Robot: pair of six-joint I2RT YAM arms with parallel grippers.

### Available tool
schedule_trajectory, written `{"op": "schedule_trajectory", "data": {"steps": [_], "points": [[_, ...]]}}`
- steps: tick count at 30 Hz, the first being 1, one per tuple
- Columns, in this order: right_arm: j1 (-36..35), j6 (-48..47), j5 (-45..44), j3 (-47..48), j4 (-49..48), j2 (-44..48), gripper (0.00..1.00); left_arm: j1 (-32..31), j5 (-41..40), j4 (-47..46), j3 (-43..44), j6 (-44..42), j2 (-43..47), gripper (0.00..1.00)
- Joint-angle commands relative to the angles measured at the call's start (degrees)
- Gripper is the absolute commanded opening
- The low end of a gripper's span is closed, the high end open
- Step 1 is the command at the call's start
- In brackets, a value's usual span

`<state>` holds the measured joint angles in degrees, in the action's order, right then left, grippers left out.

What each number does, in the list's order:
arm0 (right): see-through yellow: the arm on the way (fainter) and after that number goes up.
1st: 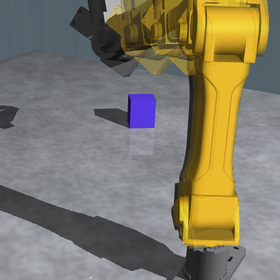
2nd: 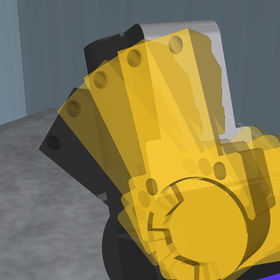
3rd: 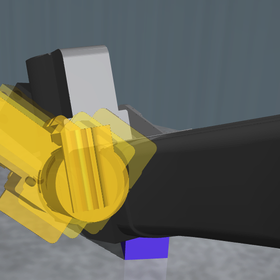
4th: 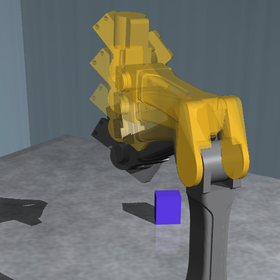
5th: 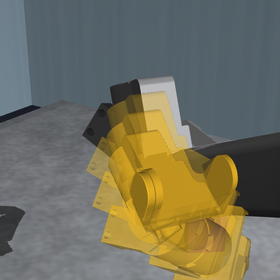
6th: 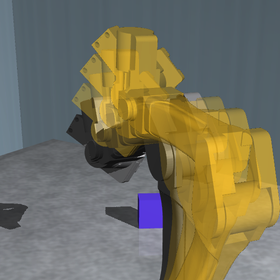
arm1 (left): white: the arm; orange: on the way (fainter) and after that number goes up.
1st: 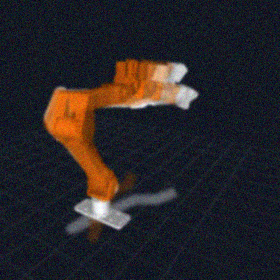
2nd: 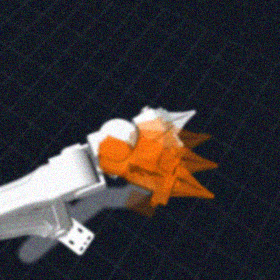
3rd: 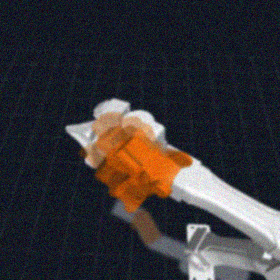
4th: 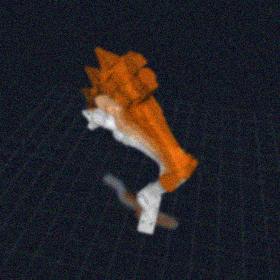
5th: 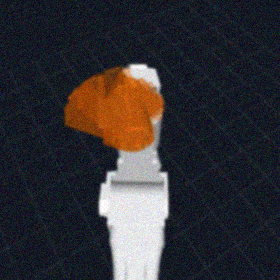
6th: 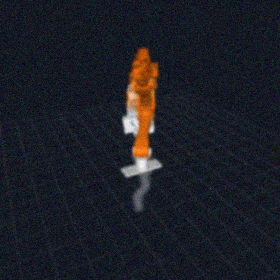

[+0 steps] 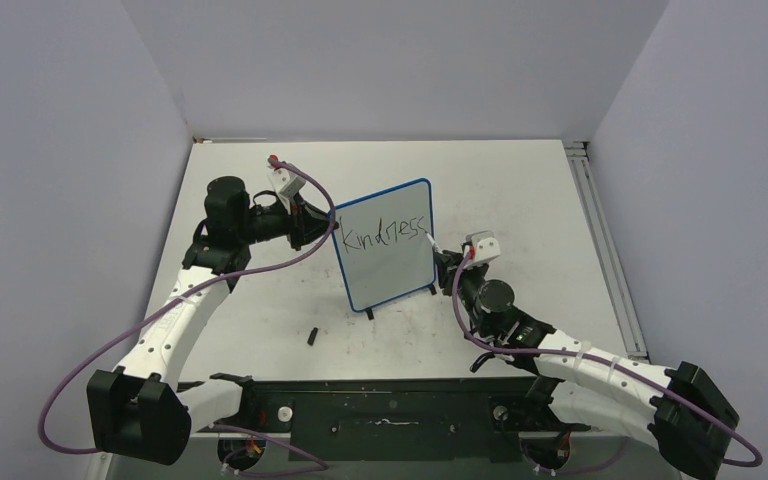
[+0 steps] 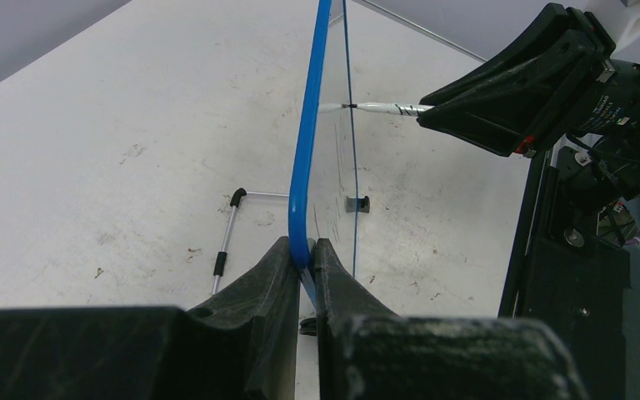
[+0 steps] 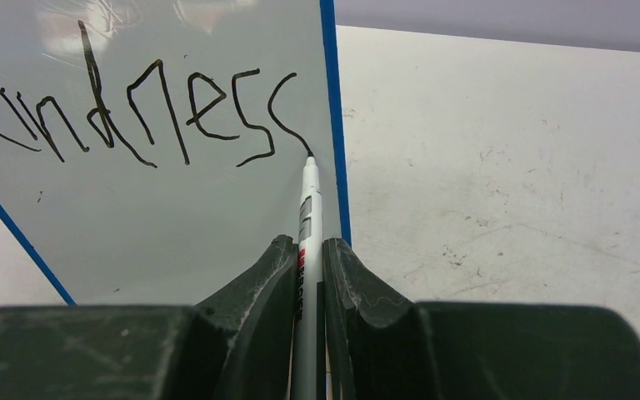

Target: Write a sentence on the whiteboard

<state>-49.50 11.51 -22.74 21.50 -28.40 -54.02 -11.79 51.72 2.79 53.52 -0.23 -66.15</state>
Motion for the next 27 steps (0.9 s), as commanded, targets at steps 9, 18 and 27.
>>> {"op": "schedule_trajectory", "data": {"steps": [9,18,27], "points": [[-1.17,0.89,0.60,-0.84,-1.07,-0.04,0.05,-0.38,1.08,3.89,0.08,-2.06,-0.78,0.00],[-3.85,0.04,-0.73,-0.34,-1.91,0.49,0.05,-0.37,1.09,3.94,-0.11,-2.10,-0.65,0.00],[-4.47,1.39,1.25,0.27,3.27,10.46,0.05,-0.37,1.22,4.89,0.18,-2.41,-0.62,0.00]]}}
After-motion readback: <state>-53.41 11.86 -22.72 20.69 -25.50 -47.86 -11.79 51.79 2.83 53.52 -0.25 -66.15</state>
